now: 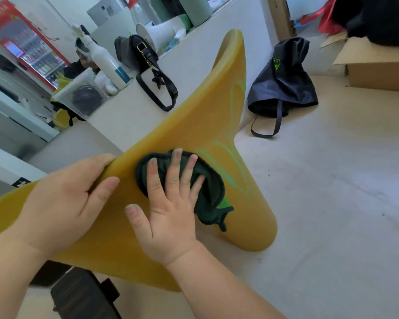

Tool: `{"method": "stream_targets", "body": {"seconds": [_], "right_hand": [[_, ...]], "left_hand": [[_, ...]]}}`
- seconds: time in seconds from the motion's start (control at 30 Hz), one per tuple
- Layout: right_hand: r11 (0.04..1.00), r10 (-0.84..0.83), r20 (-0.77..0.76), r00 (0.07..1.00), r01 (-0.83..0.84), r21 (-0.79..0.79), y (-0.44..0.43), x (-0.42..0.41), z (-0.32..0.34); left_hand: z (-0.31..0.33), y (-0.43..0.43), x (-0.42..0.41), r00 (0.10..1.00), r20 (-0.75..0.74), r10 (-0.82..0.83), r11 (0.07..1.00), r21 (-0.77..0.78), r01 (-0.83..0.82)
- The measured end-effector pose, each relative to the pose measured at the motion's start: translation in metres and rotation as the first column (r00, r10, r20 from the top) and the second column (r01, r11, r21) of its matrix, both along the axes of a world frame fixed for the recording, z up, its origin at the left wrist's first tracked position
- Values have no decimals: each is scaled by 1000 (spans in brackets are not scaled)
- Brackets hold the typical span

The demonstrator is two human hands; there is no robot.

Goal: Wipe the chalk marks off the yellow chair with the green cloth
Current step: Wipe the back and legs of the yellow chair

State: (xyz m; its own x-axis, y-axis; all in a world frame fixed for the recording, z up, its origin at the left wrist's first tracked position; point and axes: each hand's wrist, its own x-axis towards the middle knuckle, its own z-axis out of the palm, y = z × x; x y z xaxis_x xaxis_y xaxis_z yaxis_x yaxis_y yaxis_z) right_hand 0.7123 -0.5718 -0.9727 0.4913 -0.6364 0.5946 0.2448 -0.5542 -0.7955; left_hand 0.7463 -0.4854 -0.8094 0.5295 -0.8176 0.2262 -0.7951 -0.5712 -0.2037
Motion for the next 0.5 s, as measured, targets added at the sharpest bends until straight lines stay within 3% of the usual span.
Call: {"method": "stream_targets", "body": {"seconds": [0.17,0.3,0.5], "right_hand": [[997,-58,58,997,55,47,-34,3,28],[959,-161,134,978,123,256,-88,12,49],[978,-19,-102,995,40,206,18,4,-1]], "left_hand": [[3,-17,-14,999,-36,-34,988,-155,28],[15,-63,-19,991,-77,-105,943,-325,75],[8,-98,-4,981,-171,-93,969,-241,50]]}}
